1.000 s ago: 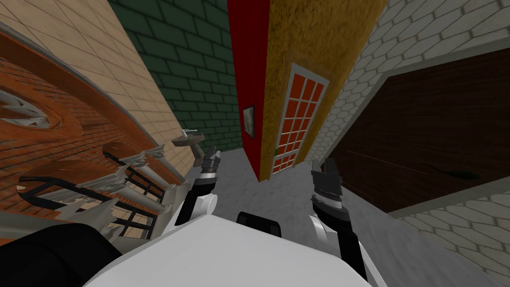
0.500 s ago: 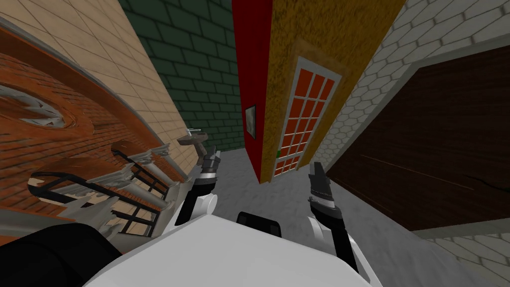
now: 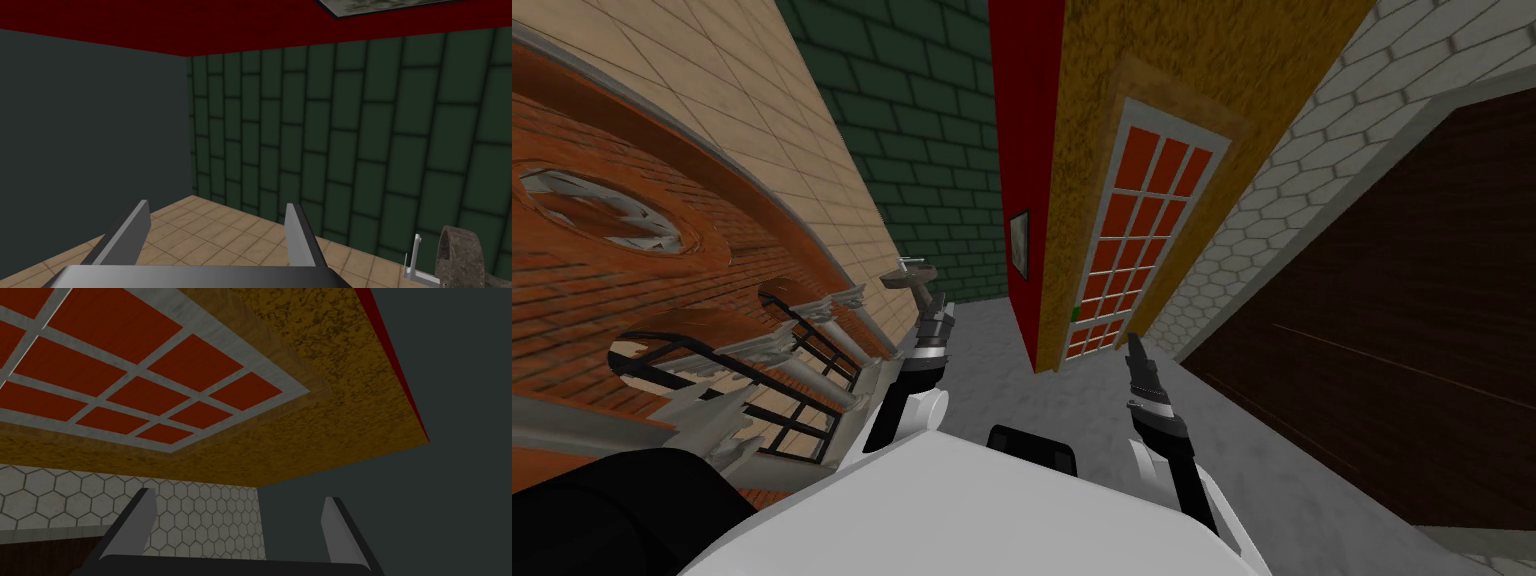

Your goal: Pull the door open

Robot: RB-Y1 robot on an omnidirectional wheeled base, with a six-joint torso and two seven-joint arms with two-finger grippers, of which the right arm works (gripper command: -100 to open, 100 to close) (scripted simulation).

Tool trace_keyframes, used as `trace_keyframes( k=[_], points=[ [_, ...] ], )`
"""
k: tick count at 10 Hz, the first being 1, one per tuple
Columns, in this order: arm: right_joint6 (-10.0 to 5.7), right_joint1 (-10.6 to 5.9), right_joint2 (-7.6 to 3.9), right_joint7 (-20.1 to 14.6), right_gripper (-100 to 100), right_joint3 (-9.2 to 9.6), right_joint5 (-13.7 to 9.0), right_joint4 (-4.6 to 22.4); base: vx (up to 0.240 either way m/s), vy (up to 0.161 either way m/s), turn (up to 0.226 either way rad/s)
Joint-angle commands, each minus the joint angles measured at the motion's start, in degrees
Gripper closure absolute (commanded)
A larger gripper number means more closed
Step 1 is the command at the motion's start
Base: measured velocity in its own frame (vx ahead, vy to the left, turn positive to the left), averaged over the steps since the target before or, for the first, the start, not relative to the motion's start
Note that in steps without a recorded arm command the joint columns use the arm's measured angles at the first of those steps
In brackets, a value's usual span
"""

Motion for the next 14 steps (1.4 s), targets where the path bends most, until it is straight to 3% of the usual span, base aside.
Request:
trace_keyframes(
  k=[1,14],
  points=[
    [-0.39,-0.48,-0.09,2.6,-100,-0.30,1.0,2.6,0.079,-0.064,0.119],
    [-4.99,-4.70,-1.66,21.0,-100,-4.06,8.4,25.7,0.075,-0.084,0.135]
  ],
)
